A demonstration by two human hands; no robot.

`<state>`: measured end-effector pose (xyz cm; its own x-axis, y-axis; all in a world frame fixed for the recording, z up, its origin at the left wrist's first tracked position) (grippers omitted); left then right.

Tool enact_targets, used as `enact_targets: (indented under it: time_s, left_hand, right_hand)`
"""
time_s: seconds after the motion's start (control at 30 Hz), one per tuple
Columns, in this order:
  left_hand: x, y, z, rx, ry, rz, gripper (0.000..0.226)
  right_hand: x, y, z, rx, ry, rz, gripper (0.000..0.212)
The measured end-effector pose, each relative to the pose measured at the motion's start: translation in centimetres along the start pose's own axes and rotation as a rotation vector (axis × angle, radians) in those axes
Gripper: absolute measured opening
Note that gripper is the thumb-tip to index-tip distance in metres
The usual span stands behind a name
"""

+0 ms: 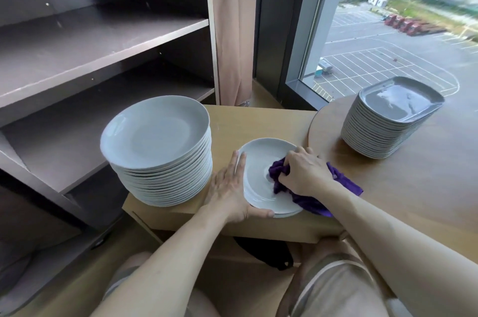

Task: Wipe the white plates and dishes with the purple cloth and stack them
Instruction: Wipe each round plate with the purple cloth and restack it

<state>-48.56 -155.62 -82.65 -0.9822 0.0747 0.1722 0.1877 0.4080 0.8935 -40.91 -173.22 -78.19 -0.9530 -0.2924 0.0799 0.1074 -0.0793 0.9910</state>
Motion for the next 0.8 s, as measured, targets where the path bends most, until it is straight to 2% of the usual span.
enact_targets:
  time_s: [0.17,0.4,0.53,0.67,0.8]
  left_hand:
    - [-0.2,0.0,0.2,0.027,0.016,-0.009,0.159]
    - [-0.3,0.1,0.3,0.064,0.022,0.014,0.166]
    - [-0.3,0.2,0.1,0.081,0.0,0.002,0.164]
    - [-0.4,0.1,0.0,0.079,0.002,-0.013,0.166]
    - [-0.4,-0.1,0.2,0.077,0.002,-0.023,0.165]
  right_hand:
    - [2.4,-1.1,1.3,-0.125,0.133,0.136,0.014]
    - [1.7,-1.7,6.3,-0.298,0.226,0.158,0.021]
    - [0.2,-1.5,7.2,-0.36,0.205,0.036,0.012]
    - [-1.0,-1.6,7.0,-0.357,0.133,-0.121,0.018]
    - [-2.1,-1.7,6.6,-0.274,0.088,-0.202,0.025]
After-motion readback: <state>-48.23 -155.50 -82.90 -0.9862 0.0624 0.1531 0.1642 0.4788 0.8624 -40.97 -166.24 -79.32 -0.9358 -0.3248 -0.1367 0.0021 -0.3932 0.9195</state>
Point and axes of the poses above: each hand's wrist, its own x-axis away from the middle knuckle, its own y-axis out of the back of the hand, z = x × y, the point moved 8 cm from there along -x, towards the middle knuckle
